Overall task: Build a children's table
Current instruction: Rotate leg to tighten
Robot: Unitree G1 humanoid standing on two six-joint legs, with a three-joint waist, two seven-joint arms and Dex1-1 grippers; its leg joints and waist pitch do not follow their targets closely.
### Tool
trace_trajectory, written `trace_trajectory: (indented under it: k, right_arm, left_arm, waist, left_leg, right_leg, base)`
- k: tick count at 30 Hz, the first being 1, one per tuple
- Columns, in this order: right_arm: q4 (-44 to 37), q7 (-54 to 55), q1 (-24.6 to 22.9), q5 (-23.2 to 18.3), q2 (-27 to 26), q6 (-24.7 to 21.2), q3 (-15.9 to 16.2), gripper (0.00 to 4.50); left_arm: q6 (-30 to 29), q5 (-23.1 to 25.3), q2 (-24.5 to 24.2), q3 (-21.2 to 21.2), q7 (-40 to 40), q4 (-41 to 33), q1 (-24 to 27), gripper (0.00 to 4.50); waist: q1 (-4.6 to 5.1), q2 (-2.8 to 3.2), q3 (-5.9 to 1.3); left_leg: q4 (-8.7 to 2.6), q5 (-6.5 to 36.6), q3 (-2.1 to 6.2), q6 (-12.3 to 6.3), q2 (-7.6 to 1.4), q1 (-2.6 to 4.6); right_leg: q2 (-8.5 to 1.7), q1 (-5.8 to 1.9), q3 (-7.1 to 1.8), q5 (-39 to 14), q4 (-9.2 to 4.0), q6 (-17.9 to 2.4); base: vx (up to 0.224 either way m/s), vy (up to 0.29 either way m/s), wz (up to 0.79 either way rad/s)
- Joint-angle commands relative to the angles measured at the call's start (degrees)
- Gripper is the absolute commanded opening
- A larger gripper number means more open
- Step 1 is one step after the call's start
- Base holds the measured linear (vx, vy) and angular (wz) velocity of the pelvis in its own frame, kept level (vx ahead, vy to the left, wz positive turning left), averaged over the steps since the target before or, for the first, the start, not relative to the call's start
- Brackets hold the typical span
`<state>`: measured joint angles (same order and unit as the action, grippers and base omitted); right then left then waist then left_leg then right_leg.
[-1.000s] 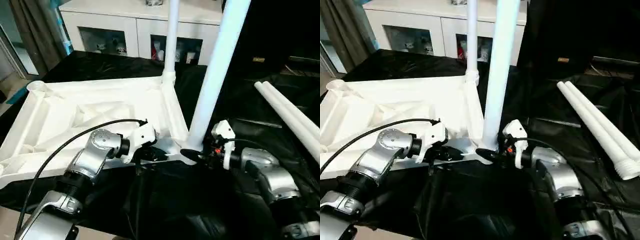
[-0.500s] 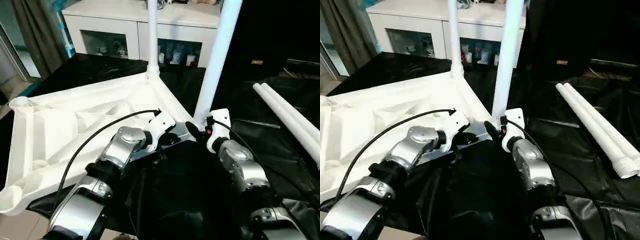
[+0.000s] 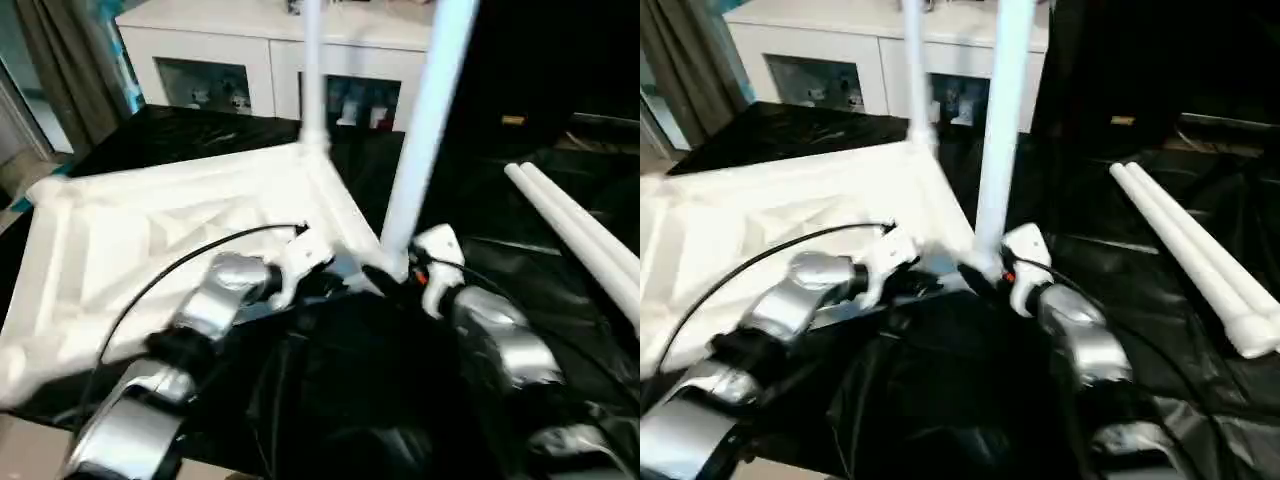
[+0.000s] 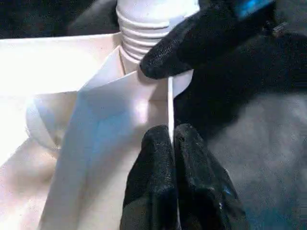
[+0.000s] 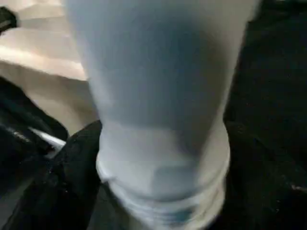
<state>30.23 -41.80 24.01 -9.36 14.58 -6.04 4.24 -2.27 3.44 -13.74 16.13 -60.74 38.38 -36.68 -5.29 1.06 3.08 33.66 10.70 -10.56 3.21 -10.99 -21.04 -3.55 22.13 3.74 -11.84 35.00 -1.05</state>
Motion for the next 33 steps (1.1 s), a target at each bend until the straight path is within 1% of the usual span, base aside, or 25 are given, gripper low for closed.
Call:
trace_trajectory:
  k: [1,2,4,6,8,9,10,11,13,15,18,19,20,21,22,23,24,25,26,27,29,30,31,32,33]
  right_arm:
    - [-2.08,-3.96,-0.86,-0.61,1.74,-1.33,0.93,3.89]
    - [-2.69,-5.21,-0.98,-1.18,2.35,-1.96,0.84,3.89]
    - [-4.04,-8.16,-1.33,-2.24,3.61,-2.75,0.68,3.89]
    - [-4.95,-10.03,-1.60,-2.95,4.63,-3.20,0.89,3.89]
    - [-5.78,-12.45,-2.10,-3.33,5.90,-3.55,1.50,3.89]
    - [-6.12,-13.23,-2.32,-3.53,6.26,-3.86,1.63,3.74]
    - [-6.52,-13.76,-2.52,-3.74,6.47,-4.31,1.64,3.74]
    - [-6.74,-13.87,-2.62,-3.89,6.45,-4.60,1.57,3.54]
    - [-6.95,-13.97,-2.78,-3.91,6.29,-4.73,1.54,3.47]
    - [-7.15,-14.13,-3.04,-3.92,6.00,-4.79,1.60,3.26]
    - [-7.15,-13.90,-3.32,-3.69,5.50,-4.60,1.83,3.05]
    - [-6.32,-11.63,-3.49,-2.96,4.37,-4.33,1.92,2.97]
    - [-6.32,-11.63,-3.49,-2.96,4.37,-4.33,1.92,2.91]
    - [-4.67,-7.31,-3.25,-1.66,3.04,-4.37,1.66,2.88]
    - [-1.56,-0.16,-2.63,0.29,0.51,-4.28,0.96,2.87]
    - [-1.56,-0.16,-2.63,0.29,0.51,-4.28,0.96,2.86]
    - [-0.84,1.51,-2.50,0.74,-0.11,-4.25,0.78,2.85]
    - [0.80,5.65,-1.97,1.19,-1.71,-4.58,-0.10,2.84]
    - [2.00,8.88,-1.51,1.25,-3.07,-4.97,-0.97,2.84]
    - [3.59,13.32,-0.76,1.44,-4.72,-5.39,-2.08,2.84]
    - [5.49,18.40,0.24,1.67,-6.71,-5.76,-3.23,2.82]
    - [6.08,19.61,0.61,1.81,-7.28,-5.78,-3.33,2.82]
    - [6.90,21.14,1.13,2.46,-7.83,-5.67,-3.04,2.82]
    - [7.92,22.27,1.79,3.37,-8.48,-4.70,-2.62,2.82]
    - [8.35,22.70,2.06,3.81,-8.75,-4.21,-2.42,2.82]
  left_arm:
    - [1.49,-3.41,0.33,1.24,-4.76,-2.36,1.75,0.00]
    - [1.34,-3.98,-0.14,1.31,-6.04,-3.25,2.27,0.00]
    - [1.22,-4.48,-1.10,1.62,-8.04,-4.51,3.08,0.00]
    - [1.32,-4.70,-1.85,1.81,-9.46,-5.49,3.72,0.00]
    - [1.18,-4.73,-2.38,1.63,-10.04,-6.05,4.17,0.00]
    - [1.13,-4.68,-2.55,1.51,-10.18,-6.13,4.29,0.00]
    - [1.10,-4.58,-2.77,1.34,-10.34,-6.26,4.44,0.00]
    - [1.08,-4.48,-2.89,1.25,-10.37,-6.35,4.52,0.00]
    - [0.96,-4.48,-3.04,1.25,-10.29,-6.58,4.62,0.00]
    - [0.84,-4.51,-3.11,1.30,-10.13,-6.76,4.70,0.00]
    - [0.67,-4.54,-3.02,1.35,-9.92,-6.84,4.74,0.00]
    - [0.48,-3.75,-2.44,1.22,-8.24,-6.16,4.41,0.00]
    - [0.48,-3.75,-2.44,1.22,-8.24,-6.16,4.41,0.00]
    - [-0.04,-2.46,-1.83,1.10,-5.81,-5.17,3.90,0.00]
    - [-0.85,-0.87,0.04,0.31,-0.16,-1.59,1.87,0.00]
    - [-0.85,-0.87,0.04,0.31,-0.16,-1.59,1.87,0.00]
    - [-1.04,-0.53,0.52,0.09,1.24,-0.66,1.35,0.00]
    - [-1.41,0.45,1.86,-0.17,4.98,1.27,0.23,0.00]
    - [-2.05,1.13,3.04,-0.32,7.88,2.62,-0.58,0.00]
    - [-2.63,1.73,4.61,-0.63,11.41,4.33,-1.66,0.00]
    - [-3.41,2.12,6.75,-1.07,15.32,6.36,-3.03,0.00]
    - [-3.59,2.12,7.47,-1.16,16.19,6.97,-3.51,0.00]
    - [-3.66,2.19,8.22,-1.08,16.94,7.57,-4.04,0.00]
    - [-3.37,2.31,8.99,-0.95,17.41,8.46,-4.70,0.00]
    - [-3.19,2.38,9.28,-0.88,17.55,8.85,-4.97,0.00]
  waist:
    - [-0.12,-0.32,-3.81]
    - [-0.26,-0.33,-3.89]
    - [-0.46,-0.38,-3.79]
    - [-0.47,-0.39,-3.72]
    - [-0.48,-0.42,-3.49]
    - [-0.47,-0.51,-3.46]
    - [-0.53,-0.47,-3.42]
    - [-0.59,-0.49,-3.43]
    - [-0.62,-0.55,-3.49]
    - [-0.59,-0.56,-3.53]
    - [-0.57,-0.55,-3.65]
    - [-0.59,-0.63,-3.66]
    - [-0.56,-0.61,-3.64]
    - [-0.48,-0.57,-3.56]
    - [-0.25,-0.42,-3.33]
    - [-0.16,-0.41,-3.21]
    - [0.04,-0.56,-3.21]
    - [0.06,-0.48,-3.16]
    - [0.32,-0.33,-3.00]
    - [0.39,-0.45,-2.88]
    - [0.44,-0.39,-2.86]
    - [0.36,-0.45,-2.89]
    - [0.31,-0.53,-2.84]
    - [0.24,-0.32,-2.94]
    - [0.27,-0.35,-2.88]
  left_leg:
    - [-3.61,5.31,0.98,-4.75,-2.89,0.42]
    - [-3.53,5.62,0.93,-4.86,-2.94,0.53]
    - [-3.56,6.08,0.86,-5.03,-2.95,0.40]
    - [-3.61,7.01,0.83,-4.73,-2.91,0.41]
    - [-3.76,8.71,0.82,-3.82,-2.90,0.56]
    - [-3.74,8.98,0.80,-3.68,-2.85,0.55]
    - [-3.77,9.39,0.79,-3.53,-2.87,0.65]
    - [-3.81,9.09,0.83,-3.38,-2.91,0.65]
    - [-3.81,8.72,0.89,-3.12,-2.92,0.62]
    - [-3.82,8.29,0.93,-3.09,-2.91,0.59]
    - [-3.68,7.05,0.89,-3.48,-2.82,0.50]
    - [-3.66,6.89,0.90,-3.60,-2.79,0.51]
    - [-3.68,6.83,0.90,-3.56,-2.80,0.52]
    - [-3.72,7.36,0.89,-3.30,-2.77,0.56]
    - [-3.89,8.63,0.88,-2.42,-2.66,0.76]
    - [-3.95,9.69,0.87,-1.80,-2.54,0.84]
    - [-4.16,11.26,1.05,-0.77,-2.57,0.94]
    - [-4.23,11.89,1.10,-0.54,-2.62,1.04]
    - [-4.31,13.33,1.10,-0.02,-2.71,1.29]
    - [-4.39,13.89,1.12,0.17,-2.61,1.27]
    - [-4.57,15.00,1.33,1.15,-2.59,1.48]
    - [-4.52,15.52,1.27,1.10,-2.53,1.62]
    - [-4.51,15.67,1.27,0.91,-2.49,1.61]
    - [-4.52,15.32,1.29,0.63,-2.45,1.51]
    - [-4.51,15.42,1.26,0.52,-2.44,1.46]
  right_leg:
    - [-5.06,-2.72,-2.94,0.80,-3.22,-14.64]
    - [-5.14,-2.74,-2.93,1.19,-3.11,-14.95]
    - [-5.14,-2.85,-2.92,0.70,-3.15,-14.93]
    - [-5.23,-2.82,-2.90,-1.11,-3.35,-14.75]
    - [-5.20,-2.66,-2.94,-5.20,-3.83,-14.01]
    - [-5.21,-2.68,-2.97,-6.06,-3.94,-13.77]
    - [-5.25,-2.60,-3.02,-7.71,-4.15,-13.34]
    - [-5.25,-2.55,-3.04,-8.40,-4.15,-13.13]
    - [-5.26,-2.52,-3.04,-8.44,-4.11,-12.91]
    - [-5.25,-2.53,-3.02,-7.89,-4.01,-12.89]
    - [-5.17,-2.57,-3.00,-5.54,-3.77,-13.24]
    - [-5.25,-2.59,-2.97,-5.28,-3.76,-13.36]
    - [-5.23,-2.56,-2.98,-5.40,-3.76,-13.36]
    - [-5.24,-2.42,-3.00,-6.38,-3.90,-13.27]
    - [-5.21,-2.15,-3.00,-8.86,-4.30,-12.99]
    - [-5.22,-2.09,-2.98,-10.88,-4.52,-12.72]
    - [-5.34,-2.29,-2.94,-14.48,-4.81,-11.85]
    - [-5.40,-2.24,-2.97,-15.60,-4.95,-11.49]
    - [-5.42,-1.87,-3.10,-17.53,-5.26,-11.07]
    - [-5.39,-1.90,-3.10,-18.61,-5.49,-10.66]
    - [-5.47,-1.85,-3.11,-21.15,-5.67,-9.64]
    - [-5.45,-1.72,-3.16,-21.44,-5.87,-9.39]
    - [-5.51,-1.77,-3.20,-21.56,-5.97,-9.30]
    - [-5.58,-1.85,-3.20,-21.26,-5.96,-9.17]
    - [-5.56,-1.74,-3.23,-21.32,-6.03,-9.07]
  base:
    - [0.000,0.000,0.00]
    - [0.000,0.000,0.00]
    - [0.000,0.000,0.00]
    - [0.000,0.000,0.00]
    - [0.000,0.000,0.00]
    - [0.000,0.000,0.00]
    - [0.000,0.000,0.00]
    - [0.000,0.000,0.00]
    - [0.000,0.000,0.00]
    - [0.000,0.000,0.00]
    - [0.000,0.000,0.00]
    - [0.000,0.000,0.00]
    - [0.000,0.000,0.00]
    - [0.000,0.000,0.00]
    - [0.000,0.000,0.00]
    - [0.000,0.000,0.00]
    - [0.000,0.000,0.00]
    - [0.000,0.000,0.00]
    - [0.000,0.000,0.00]
    - [0.000,0.000,0.00]
    - [0.000,0.000,0.00]
    - [0.000,0.000,0.00]
    - [0.000,0.000,0.00]
    - [0.000,0.000,0.00]
    - [0.000,0.000,0.00]
